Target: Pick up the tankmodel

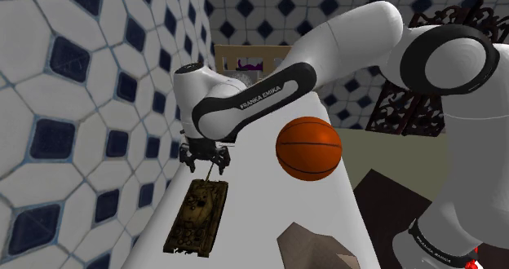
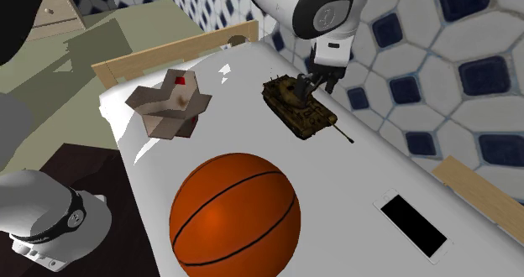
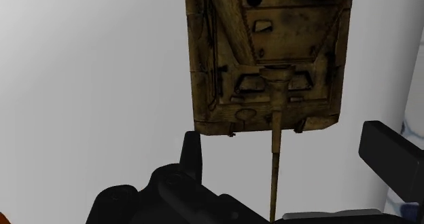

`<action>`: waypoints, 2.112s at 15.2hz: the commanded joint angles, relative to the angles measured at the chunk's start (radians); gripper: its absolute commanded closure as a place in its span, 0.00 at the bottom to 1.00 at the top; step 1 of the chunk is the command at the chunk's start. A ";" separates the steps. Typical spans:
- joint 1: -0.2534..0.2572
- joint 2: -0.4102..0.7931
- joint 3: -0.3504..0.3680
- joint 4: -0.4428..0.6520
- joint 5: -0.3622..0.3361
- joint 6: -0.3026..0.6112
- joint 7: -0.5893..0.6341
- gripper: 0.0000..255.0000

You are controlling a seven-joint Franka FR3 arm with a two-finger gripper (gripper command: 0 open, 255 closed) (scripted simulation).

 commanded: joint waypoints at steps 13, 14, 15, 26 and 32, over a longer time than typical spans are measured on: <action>0.029 0.091 -0.028 0.014 -0.038 0.075 0.036 1.00; 0.029 0.091 -0.028 0.014 -0.038 0.075 0.036 1.00; 0.029 0.091 -0.028 0.014 -0.038 0.075 0.036 1.00; 0.021 0.052 -0.014 0.039 -0.018 0.013 0.026 1.00; 0.017 0.021 -0.004 0.076 -0.001 -0.052 0.018 1.00</action>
